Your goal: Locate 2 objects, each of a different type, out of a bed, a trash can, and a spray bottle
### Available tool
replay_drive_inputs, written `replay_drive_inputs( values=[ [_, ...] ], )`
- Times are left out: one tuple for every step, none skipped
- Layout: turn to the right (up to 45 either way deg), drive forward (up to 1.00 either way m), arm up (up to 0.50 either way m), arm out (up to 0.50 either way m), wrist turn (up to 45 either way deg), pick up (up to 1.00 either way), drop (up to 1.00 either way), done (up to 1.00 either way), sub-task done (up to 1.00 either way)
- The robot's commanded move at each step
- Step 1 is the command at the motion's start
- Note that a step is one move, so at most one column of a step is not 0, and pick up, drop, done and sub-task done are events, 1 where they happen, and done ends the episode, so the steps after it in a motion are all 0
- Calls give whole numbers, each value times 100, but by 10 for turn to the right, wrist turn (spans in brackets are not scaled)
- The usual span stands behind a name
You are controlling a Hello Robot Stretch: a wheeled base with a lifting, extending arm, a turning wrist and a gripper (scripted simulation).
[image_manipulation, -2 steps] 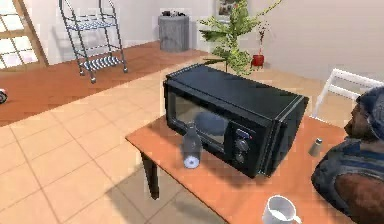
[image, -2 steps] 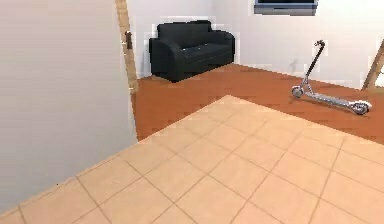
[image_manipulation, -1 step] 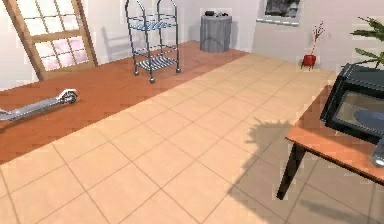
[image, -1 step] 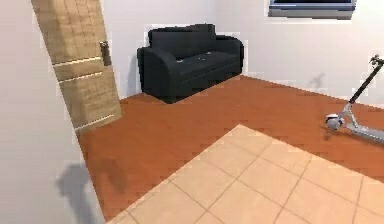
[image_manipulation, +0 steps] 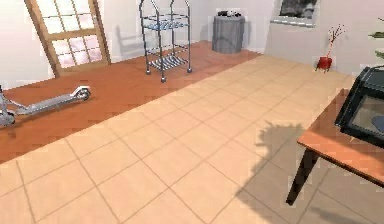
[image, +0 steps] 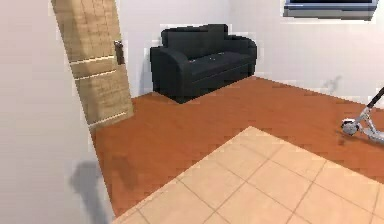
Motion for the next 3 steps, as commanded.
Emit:
replay_drive_inputs(
  values=[
    [0, 100, 0, 0, 0, 0, 0, 0, 0],
    [-90, 0, 0, 0, 0, 0, 0, 0, 0],
    [0, 10, 0, 0, 0, 0, 0, 0, 0]
  ],
)
